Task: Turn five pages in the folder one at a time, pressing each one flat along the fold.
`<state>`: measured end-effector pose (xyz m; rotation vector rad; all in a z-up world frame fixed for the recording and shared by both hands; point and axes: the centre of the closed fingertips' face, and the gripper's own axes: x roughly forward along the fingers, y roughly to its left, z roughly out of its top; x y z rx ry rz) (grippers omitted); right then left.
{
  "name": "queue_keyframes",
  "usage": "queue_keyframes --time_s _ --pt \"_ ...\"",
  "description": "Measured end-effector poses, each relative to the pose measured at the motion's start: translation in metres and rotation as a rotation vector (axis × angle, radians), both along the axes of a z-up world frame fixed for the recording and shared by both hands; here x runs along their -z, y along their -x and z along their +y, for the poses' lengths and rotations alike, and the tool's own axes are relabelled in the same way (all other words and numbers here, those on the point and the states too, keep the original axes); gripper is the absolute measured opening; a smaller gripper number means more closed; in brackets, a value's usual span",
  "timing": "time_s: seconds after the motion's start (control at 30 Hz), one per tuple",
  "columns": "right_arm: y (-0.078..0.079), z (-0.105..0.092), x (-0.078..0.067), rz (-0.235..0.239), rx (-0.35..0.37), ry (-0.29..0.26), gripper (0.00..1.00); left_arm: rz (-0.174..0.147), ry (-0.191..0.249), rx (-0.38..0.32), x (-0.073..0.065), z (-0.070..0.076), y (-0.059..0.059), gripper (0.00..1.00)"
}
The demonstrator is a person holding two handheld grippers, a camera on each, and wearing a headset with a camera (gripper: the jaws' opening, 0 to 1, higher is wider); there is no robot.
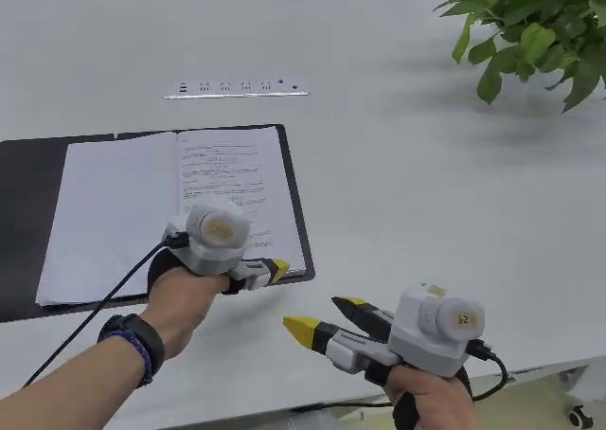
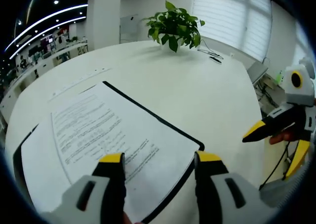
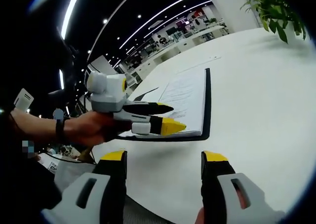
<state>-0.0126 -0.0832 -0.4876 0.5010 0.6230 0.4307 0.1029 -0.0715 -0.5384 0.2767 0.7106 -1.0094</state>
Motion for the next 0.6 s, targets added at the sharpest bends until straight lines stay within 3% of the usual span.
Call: queue_keyframes --time_s 0.13,0.2,0.3,0.4,0.6 --pt "0.0 -0.002 0.001 0.006 0.006 0.005 0.6 0.002 -0.022 0.037 0.008 -0.008 0.006 0.51" --pt "0.0 -0.002 0.001 0.009 0.0 -0.004 0.6 -0.053 -0.081 0.072 0.012 -0.005 0.003 0.5" --pt "-0.002 -0.002 0.0 0.008 -0.003 -0.01 0.6 -0.029 -0.049 0.039 0.011 -0.005 0.001 0.48" --pt "-0.006 -0.001 0.002 0.012 -0.012 -0.005 0.6 -0.056 -0.066 0.05 0.013 -0.005 0.002 0.47" --pt "-0.018 0.0 0.0 0.004 -0.022 0.003 0.59 -0.062 -0.064 0.039 0.012 -0.004 0.0 0.47"
